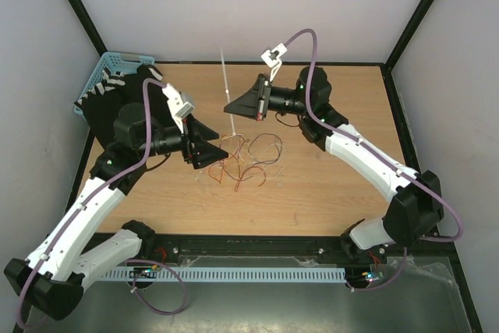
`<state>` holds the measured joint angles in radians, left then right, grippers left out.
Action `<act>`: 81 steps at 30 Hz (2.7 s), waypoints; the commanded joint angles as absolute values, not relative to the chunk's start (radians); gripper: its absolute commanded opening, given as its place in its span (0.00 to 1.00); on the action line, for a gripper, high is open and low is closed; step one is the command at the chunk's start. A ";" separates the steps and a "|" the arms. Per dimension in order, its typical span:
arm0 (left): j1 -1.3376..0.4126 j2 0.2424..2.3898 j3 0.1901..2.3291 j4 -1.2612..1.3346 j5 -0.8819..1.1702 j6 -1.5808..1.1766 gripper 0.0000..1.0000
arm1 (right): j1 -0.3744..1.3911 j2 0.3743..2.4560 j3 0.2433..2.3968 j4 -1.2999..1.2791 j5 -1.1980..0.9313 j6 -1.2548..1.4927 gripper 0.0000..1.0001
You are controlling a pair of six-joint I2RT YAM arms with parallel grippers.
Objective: Zip-tie the wires
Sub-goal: Adjust the cable at the center of the board, then place the cable at the center of the board.
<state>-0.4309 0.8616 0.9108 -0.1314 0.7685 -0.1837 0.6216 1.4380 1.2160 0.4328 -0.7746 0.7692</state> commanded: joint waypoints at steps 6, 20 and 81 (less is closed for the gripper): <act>-0.425 0.897 1.013 -0.099 0.814 -0.146 0.76 | 0.277 1.294 1.205 0.282 -1.002 0.719 0.00; -0.422 0.936 1.059 -0.114 0.815 -0.137 0.76 | -0.152 1.292 1.333 0.372 -1.374 0.839 0.00; -0.371 0.784 0.848 -0.164 0.741 -0.171 0.90 | 0.434 2.201 1.587 -0.160 -0.765 0.145 0.38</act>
